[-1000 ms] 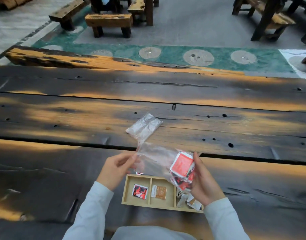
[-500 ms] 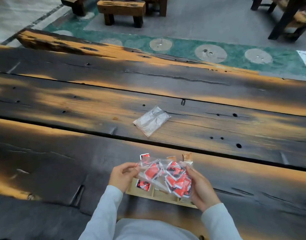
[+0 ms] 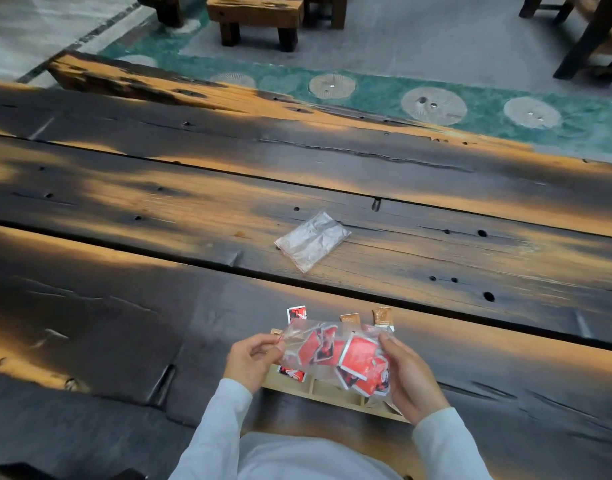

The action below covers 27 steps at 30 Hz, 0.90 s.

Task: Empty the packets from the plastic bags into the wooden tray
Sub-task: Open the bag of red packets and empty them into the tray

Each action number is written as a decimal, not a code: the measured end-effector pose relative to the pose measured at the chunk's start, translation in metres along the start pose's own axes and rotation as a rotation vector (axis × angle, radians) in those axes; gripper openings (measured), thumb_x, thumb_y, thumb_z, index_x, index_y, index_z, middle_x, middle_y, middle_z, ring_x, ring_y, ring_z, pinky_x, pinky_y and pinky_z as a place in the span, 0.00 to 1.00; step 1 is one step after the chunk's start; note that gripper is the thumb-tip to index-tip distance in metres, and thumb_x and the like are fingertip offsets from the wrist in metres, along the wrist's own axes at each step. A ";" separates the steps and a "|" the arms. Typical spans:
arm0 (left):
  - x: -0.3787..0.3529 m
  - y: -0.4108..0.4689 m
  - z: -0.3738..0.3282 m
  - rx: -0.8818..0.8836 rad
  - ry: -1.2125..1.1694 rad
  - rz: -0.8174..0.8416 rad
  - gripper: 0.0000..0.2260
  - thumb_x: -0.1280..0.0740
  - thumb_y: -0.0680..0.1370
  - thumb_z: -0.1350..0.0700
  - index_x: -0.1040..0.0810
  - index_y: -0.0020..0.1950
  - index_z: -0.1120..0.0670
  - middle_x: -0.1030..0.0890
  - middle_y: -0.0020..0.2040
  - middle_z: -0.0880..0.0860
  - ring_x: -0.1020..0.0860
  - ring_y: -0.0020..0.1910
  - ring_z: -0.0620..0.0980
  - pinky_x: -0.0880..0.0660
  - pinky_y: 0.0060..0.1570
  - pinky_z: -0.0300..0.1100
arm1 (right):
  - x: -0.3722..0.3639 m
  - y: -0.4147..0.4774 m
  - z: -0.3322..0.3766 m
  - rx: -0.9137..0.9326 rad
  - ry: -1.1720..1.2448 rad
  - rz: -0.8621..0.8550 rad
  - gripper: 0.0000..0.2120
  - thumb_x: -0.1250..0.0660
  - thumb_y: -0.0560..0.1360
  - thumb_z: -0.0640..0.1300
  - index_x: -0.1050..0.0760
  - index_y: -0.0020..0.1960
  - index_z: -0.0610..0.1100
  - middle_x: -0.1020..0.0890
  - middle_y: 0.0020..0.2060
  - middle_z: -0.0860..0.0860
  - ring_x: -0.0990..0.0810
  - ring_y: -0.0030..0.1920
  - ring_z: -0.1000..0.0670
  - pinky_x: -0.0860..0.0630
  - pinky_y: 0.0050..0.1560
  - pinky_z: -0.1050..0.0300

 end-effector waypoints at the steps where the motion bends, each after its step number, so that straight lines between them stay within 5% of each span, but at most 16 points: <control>1: 0.000 0.000 0.000 0.004 -0.004 -0.005 0.03 0.28 0.74 0.67 0.16 0.44 0.60 0.17 0.30 0.49 0.19 0.28 0.38 0.26 0.31 0.27 | 0.000 0.001 0.000 0.002 -0.006 -0.004 0.15 0.37 0.83 0.50 0.21 0.65 0.44 0.14 0.58 0.38 0.16 0.60 0.35 0.26 0.69 0.33; 9: 0.002 -0.001 0.007 0.014 -0.023 -0.007 0.08 0.28 0.73 0.68 0.17 0.41 0.55 0.17 0.28 0.48 0.19 0.28 0.39 0.27 0.31 0.27 | 0.000 -0.002 -0.001 -0.023 0.024 0.037 0.17 0.38 0.83 0.50 0.19 0.66 0.44 0.15 0.60 0.38 0.18 0.62 0.35 0.27 0.69 0.32; 15: 0.000 -0.001 0.010 0.023 -0.024 -0.011 0.08 0.27 0.74 0.66 0.17 0.40 0.54 0.17 0.28 0.48 0.20 0.27 0.39 0.26 0.29 0.29 | -0.002 -0.004 0.001 -0.021 0.015 0.033 0.16 0.39 0.84 0.49 0.19 0.65 0.43 0.14 0.59 0.38 0.15 0.56 0.37 0.19 0.58 0.42; 21: -0.002 -0.003 0.010 0.019 -0.031 0.004 0.08 0.28 0.73 0.68 0.17 0.41 0.55 0.18 0.30 0.52 0.22 0.26 0.43 0.26 0.28 0.32 | 0.001 -0.008 -0.002 -0.038 0.038 0.045 0.16 0.40 0.84 0.48 0.19 0.65 0.43 0.14 0.59 0.38 0.15 0.57 0.37 0.23 0.65 0.36; 27: -0.005 -0.003 0.012 0.022 -0.026 0.026 0.06 0.28 0.74 0.67 0.17 0.42 0.57 0.18 0.29 0.52 0.23 0.25 0.41 0.26 0.28 0.32 | 0.004 -0.009 -0.004 -0.037 0.053 0.032 0.15 0.40 0.84 0.47 0.19 0.64 0.43 0.14 0.57 0.38 0.14 0.56 0.37 0.22 0.63 0.38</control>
Point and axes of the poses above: each hand's wrist, its own y-axis towards the middle knuckle, its own x-axis out of the back of the hand, z = x × y, the point moved 4 cm from there along y, towards the middle knuckle
